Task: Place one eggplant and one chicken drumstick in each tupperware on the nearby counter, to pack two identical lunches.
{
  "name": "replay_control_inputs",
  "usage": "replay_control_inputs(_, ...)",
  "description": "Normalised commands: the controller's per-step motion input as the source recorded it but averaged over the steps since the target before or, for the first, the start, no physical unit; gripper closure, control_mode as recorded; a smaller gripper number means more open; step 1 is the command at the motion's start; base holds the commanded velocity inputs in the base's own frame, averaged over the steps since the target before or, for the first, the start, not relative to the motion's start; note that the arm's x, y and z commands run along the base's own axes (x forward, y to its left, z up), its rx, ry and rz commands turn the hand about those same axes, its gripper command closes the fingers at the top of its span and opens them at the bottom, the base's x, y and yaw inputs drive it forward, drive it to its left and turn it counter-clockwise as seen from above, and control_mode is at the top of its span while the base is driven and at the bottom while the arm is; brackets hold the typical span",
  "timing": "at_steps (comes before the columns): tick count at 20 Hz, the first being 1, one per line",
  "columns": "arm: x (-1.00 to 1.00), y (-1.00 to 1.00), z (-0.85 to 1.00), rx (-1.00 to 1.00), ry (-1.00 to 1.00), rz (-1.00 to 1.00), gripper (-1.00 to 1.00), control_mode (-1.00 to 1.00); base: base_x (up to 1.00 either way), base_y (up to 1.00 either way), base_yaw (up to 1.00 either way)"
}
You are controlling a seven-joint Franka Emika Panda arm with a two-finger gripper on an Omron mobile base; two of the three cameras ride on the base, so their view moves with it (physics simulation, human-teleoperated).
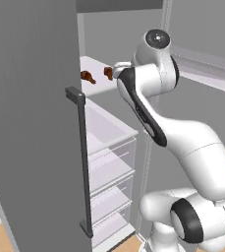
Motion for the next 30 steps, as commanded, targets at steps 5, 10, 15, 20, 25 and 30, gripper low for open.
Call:
replay_control_inputs(5,0.96,0.06,-0.24,0.0,0.15,0.18,-1.0,-1.0,0.0,0.0,0.0)
replay_control_inputs(10,0.36,0.21,-0.18,-0.04,0.11,0.17,-1.0,-1.0,0.0,0.0,0.0)
replay_control_inputs(15,0.75,0.25,-0.14,-0.06,0.0,-0.03,-1.0,-1.0,0.0,0.0,0.0)
replay_control_inputs(20,0.78,0.0,-0.03,0.0,0.01,-0.08,-1.0,-1.0,0.0,0.0,0.0)
replay_control_inputs(25,0.42,0.06,-0.09,0.0,0.03,-0.06,-1.0,-1.0,0.0,0.0,0.0)
replay_control_inputs(30,0.37,0.07,-0.19,0.0,0.02,-0.06,-1.0,-1.0,0.0,0.0,0.0)
